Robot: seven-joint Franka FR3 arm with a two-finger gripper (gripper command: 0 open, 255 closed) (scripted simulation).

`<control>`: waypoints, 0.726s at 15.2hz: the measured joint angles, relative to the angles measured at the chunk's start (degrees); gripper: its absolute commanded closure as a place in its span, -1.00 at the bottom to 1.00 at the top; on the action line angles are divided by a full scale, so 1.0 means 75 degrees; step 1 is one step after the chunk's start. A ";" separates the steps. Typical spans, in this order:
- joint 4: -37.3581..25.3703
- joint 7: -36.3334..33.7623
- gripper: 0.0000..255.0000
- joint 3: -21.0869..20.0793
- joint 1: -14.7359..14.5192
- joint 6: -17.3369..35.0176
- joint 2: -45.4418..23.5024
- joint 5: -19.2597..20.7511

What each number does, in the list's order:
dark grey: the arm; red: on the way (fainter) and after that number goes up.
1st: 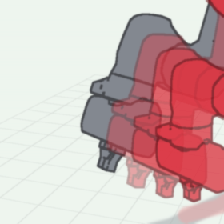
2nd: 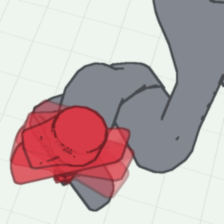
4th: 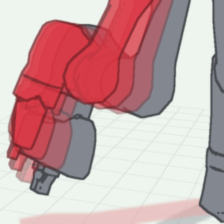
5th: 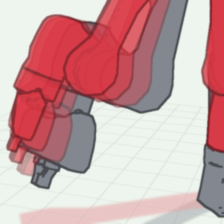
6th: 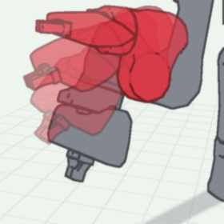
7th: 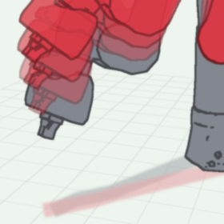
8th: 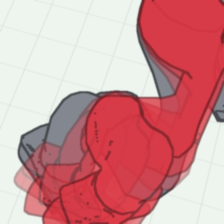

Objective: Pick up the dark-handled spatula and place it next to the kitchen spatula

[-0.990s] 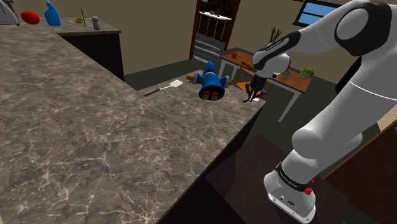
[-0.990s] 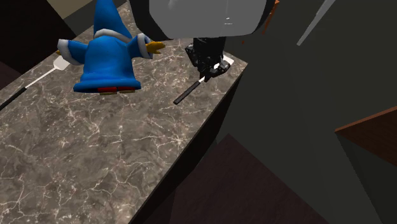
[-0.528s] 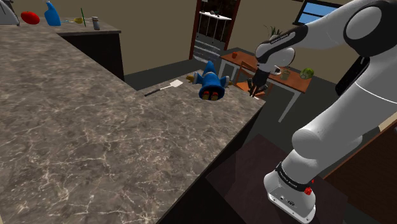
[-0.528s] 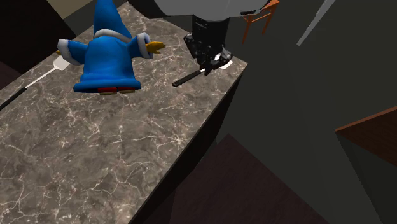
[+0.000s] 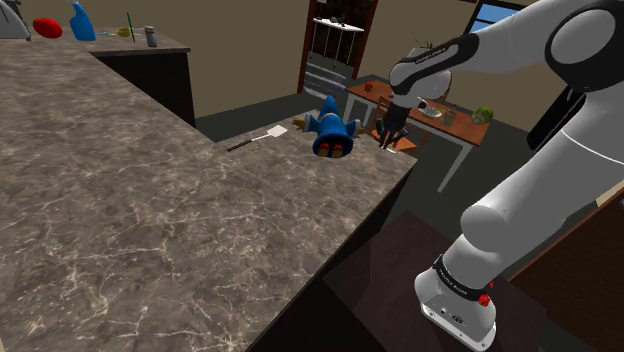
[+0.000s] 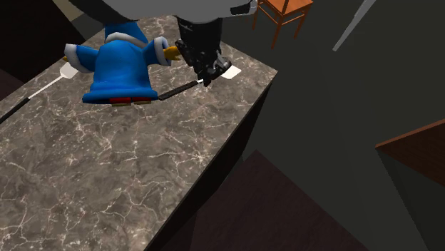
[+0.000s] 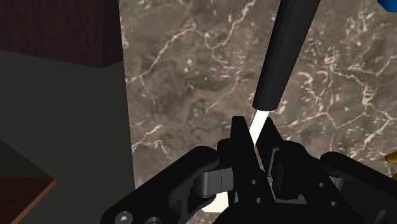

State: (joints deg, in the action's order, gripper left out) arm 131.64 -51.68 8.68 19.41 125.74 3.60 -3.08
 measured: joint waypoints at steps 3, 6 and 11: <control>-0.0015 -0.0572 1.00 -0.0320 -0.0286 0.0004 0.0011 -0.0050; -0.0086 -0.1124 1.00 -0.0627 -0.0561 0.0026 -0.0050 -0.0103; -0.0537 -0.2046 1.00 -0.1106 -0.1012 -0.0053 -0.0369 -0.0157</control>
State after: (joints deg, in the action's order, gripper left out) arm 127.62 -67.03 0.38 11.82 125.34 0.83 -4.26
